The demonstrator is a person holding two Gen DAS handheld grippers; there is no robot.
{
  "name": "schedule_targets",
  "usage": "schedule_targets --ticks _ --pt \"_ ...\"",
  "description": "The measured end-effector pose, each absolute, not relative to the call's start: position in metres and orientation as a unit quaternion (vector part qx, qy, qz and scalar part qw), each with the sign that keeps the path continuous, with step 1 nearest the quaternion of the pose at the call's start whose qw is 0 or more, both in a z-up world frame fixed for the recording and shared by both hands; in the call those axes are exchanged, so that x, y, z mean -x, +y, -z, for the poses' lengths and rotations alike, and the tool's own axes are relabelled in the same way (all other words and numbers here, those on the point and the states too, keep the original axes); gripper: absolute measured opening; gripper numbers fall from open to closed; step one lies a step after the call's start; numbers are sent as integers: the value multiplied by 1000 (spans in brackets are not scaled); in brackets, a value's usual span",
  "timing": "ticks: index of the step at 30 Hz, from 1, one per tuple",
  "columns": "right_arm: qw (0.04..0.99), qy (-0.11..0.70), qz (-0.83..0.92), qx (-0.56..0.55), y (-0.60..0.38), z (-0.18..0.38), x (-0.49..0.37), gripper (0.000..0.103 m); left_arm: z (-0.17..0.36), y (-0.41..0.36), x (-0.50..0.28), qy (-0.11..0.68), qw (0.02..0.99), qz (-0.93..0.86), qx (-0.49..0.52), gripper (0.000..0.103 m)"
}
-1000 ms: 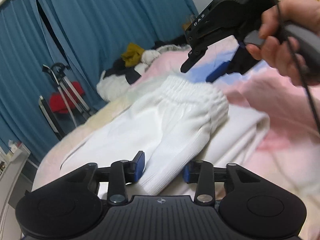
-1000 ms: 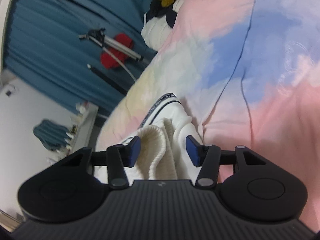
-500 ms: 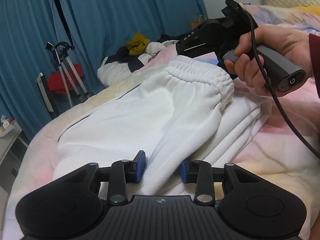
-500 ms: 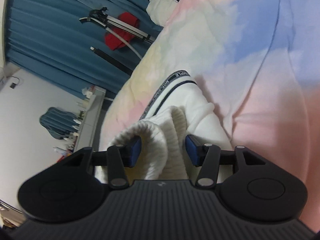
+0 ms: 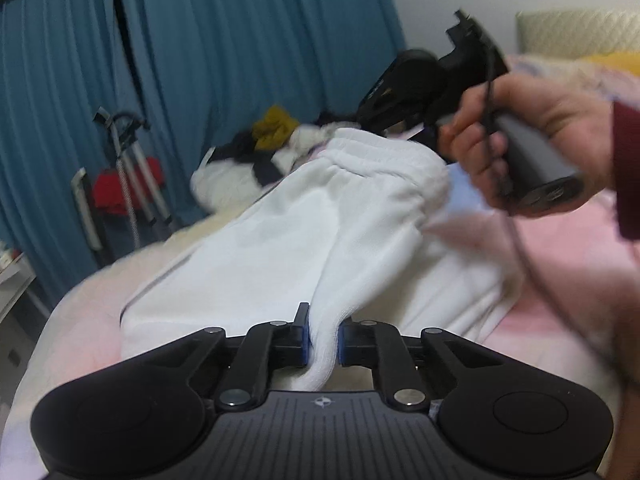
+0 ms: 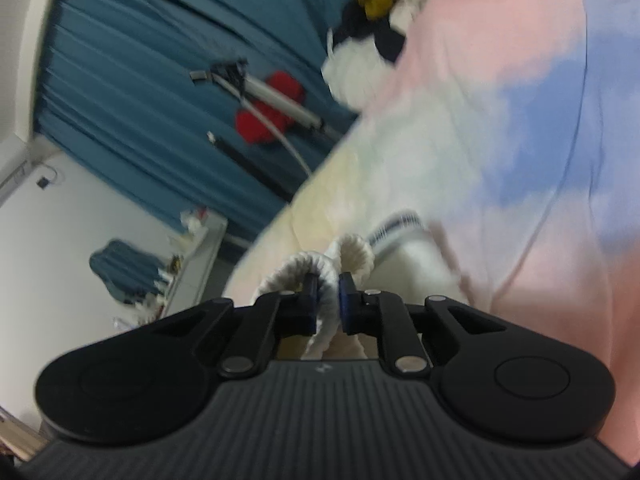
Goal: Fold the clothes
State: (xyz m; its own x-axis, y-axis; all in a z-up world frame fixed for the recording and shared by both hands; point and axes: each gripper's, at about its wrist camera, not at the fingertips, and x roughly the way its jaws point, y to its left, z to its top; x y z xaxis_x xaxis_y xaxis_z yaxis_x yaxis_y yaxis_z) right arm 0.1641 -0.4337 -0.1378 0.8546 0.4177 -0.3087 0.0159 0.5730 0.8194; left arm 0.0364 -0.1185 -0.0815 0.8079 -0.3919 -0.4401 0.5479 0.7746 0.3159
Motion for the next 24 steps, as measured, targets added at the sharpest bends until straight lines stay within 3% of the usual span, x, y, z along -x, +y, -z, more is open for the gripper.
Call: schedule_targets --ticks 4,9,13,16,18,24 --pt "871 198 -85 -441 -459 119 -161 13 78 -149 -31 160 916 285 -233 12" --pt "856 252 -46 -449 -473 160 -173 13 114 -161 -44 214 896 299 -250 13" --pt "829 288 -29 -478 -483 196 -181 13 109 -159 -43 209 898 304 -240 17" --pt "836 279 -40 -471 -482 188 -176 15 104 -153 -42 213 900 310 -222 23" --pt "842 274 -38 -464 -480 180 -167 16 99 -146 -39 216 902 309 -212 39" --pt "862 242 2 -445 -481 150 -114 16 65 -106 -41 232 921 287 -129 64"
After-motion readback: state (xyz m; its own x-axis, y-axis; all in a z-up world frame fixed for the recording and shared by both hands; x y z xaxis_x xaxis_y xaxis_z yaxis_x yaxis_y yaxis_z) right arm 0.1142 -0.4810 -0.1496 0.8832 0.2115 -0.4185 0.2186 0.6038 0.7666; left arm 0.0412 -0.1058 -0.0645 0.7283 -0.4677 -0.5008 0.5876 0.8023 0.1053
